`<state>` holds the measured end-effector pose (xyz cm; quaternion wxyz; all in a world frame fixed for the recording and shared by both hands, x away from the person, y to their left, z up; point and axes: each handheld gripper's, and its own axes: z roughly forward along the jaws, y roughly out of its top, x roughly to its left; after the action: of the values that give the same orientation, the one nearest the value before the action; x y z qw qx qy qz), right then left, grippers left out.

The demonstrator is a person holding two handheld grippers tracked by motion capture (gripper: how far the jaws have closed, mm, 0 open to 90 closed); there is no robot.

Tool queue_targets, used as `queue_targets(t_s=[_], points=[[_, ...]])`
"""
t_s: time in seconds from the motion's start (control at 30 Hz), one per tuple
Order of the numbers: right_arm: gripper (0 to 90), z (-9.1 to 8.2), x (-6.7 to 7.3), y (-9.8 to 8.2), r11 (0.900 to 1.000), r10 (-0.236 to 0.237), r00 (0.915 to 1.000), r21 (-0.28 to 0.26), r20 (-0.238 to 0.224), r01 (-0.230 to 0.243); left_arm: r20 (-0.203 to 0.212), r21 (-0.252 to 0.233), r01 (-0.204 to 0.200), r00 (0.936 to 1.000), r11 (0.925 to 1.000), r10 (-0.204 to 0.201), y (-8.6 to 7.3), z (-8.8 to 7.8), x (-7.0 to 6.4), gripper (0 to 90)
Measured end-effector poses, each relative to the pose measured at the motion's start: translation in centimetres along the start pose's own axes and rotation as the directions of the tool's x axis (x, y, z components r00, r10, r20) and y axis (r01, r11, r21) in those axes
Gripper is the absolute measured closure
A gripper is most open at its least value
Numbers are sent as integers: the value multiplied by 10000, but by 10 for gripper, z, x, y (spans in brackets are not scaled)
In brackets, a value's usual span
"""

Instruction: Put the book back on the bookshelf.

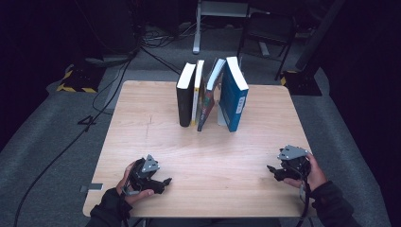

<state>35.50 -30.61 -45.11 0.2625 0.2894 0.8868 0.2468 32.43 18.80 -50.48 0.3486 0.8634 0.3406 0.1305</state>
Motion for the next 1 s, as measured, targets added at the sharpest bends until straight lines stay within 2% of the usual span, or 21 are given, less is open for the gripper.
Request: queue_targets(t_s=[0.2, 0.3, 0.33, 0.4, 0.5, 0.67, 0.77, 0.8, 0.87, 0.93, 1.0], points=[[207, -3, -3, -18, 9998, 211, 9998, -1, 17, -211, 10, 7, 51, 10000, 10000, -51, 0, 0, 0, 145], [207, -5, -4, -29, 9989, 466, 9989, -101, 66, -465, 9, 8, 50, 10000, 10000, -50, 0, 0, 0, 145], [207, -8, -7, -36, 9970, 731, 9973, -270, -29, -731, 9, 7, 51, 10000, 10000, -51, 0, 0, 0, 145], [207, -8, -8, -39, 9961, 834, 9965, -291, -46, -835, 9, 8, 50, 10000, 10000, -51, 0, 0, 0, 145], [203, -8, -11, -53, 9911, 1282, 9914, -318, -254, -1290, 10, 6, 52, 10000, 10000, -52, 0, 0, 0, 145], [192, -8, -14, -69, 9851, 1655, 9852, -406, -453, -1674, 8, 7, 51, 10000, 10000, -51, 0, 0, 0, 145], [188, -7, -16, -79, 9760, 2042, 9764, -628, -705, -2086, -7, -6, 24, 10000, 10000, -24, 0, 0, 0, 146], [188, -7, -16, -79, 9760, 2042, 9764, -628, -705, -2086, -7, -6, 24, 10000, 10000, -24, 0, 0, 0, 146], [188, -4, -16, -84, 9702, 2270, 9713, -705, -715, -2319, -19, -2, 24, 10000, 10000, -24, 0, 0, 0, 146], [179, 1, -17, -88, 9631, 2492, 9638, -805, -951, -2570, -17, -3, 26, 10000, 10000, -26, 0, 0, 0, 147], [170, 3, -18, -93, 9510, 2792, 9530, -1035, -1173, -2913, -19, -2, 25, 10000, 10000, -25, 0, 0, 0, 146]])
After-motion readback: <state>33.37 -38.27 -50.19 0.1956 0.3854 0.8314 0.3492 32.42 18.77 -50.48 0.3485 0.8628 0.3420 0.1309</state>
